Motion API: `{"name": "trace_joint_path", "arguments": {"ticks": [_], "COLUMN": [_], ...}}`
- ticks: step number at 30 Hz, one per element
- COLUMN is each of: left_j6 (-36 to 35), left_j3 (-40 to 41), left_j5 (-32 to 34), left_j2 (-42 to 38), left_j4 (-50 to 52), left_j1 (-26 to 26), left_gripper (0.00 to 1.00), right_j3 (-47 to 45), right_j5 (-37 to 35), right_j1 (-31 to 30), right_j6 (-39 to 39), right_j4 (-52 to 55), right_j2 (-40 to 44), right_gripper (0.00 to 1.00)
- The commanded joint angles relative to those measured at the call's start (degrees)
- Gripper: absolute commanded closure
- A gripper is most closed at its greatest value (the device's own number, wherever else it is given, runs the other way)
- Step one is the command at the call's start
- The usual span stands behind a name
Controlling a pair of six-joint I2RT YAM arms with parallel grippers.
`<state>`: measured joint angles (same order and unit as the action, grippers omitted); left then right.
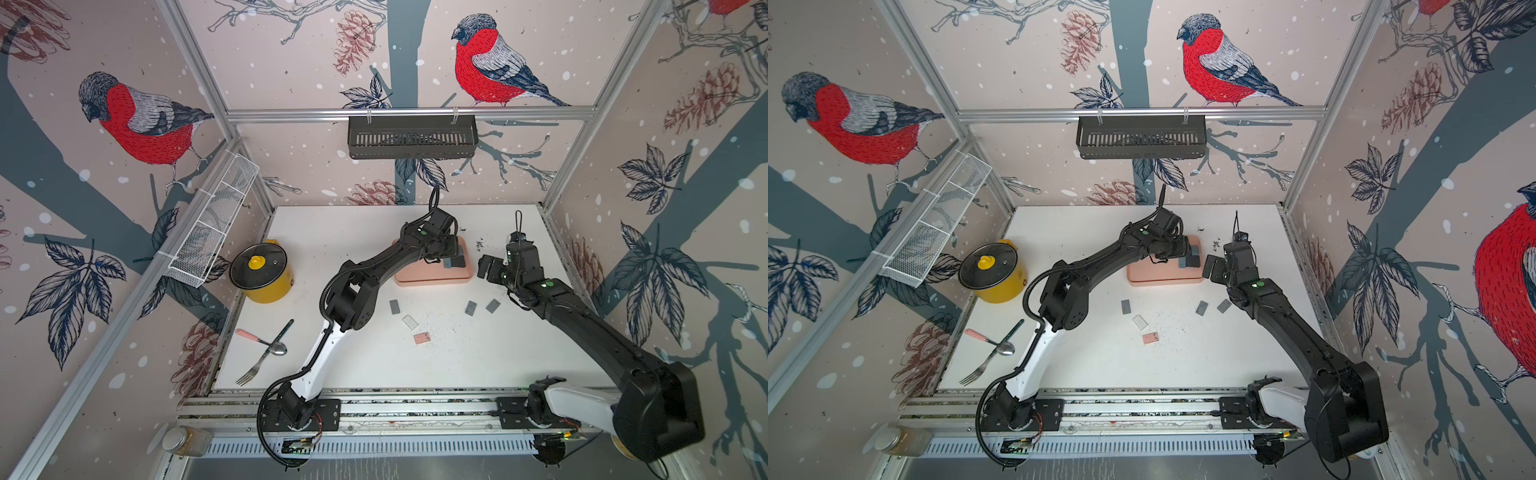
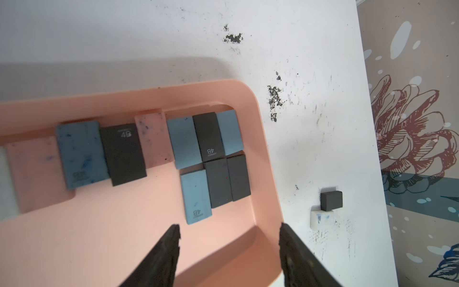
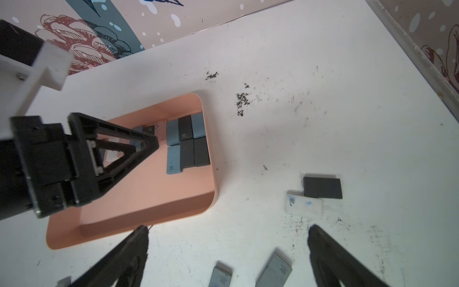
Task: Put the eraser in the storage box
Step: Place the eraser in the storage box, then pick up the eraser from the center of the board.
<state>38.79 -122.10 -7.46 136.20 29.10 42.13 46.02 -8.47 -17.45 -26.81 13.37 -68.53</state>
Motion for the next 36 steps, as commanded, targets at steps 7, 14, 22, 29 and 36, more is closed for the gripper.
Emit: {"name": "trace_joint_path", "arguments": {"ticks": [7,14,22,29,36], "left_j6": [-1.8,-2.9,-4.0,-1.5,0.6], "left_j3": [17.9,28.0,36.1,45.0,59.2], "left_j5": [4.1,8.3,15.0,21.9,13.0], "left_j2": [-16.1,-26.9,-36.2,-43.1,-51.3], "left_j4": [-5.0,-4.8,-2.9,-2.1,-9.8], "left_j1": [0.1,-0.1,-0.3,-1.2,-6.2], "left_gripper": [0.22,0.14,0.03,0.03,0.03], "right_j3": [-2.1,-2.0,-3.6,-5.7,-7.1], "right_j5": [-2.5,-8.1,-11.5,-12.4,-12.9], "right_j1": [-3.0,-8.3,-13.7,-17.7,-20.9], "right_j6": [-2.6,-4.7,-8.5,-11.8,-15.9], "right_j4": [2.1,4.0,5.0,4.9,4.4], "right_j2": [-0.7,-3.0,-5.5,-7.5,-10.9], "right_gripper": [0.01,0.01,0.01,0.01,0.06]}}
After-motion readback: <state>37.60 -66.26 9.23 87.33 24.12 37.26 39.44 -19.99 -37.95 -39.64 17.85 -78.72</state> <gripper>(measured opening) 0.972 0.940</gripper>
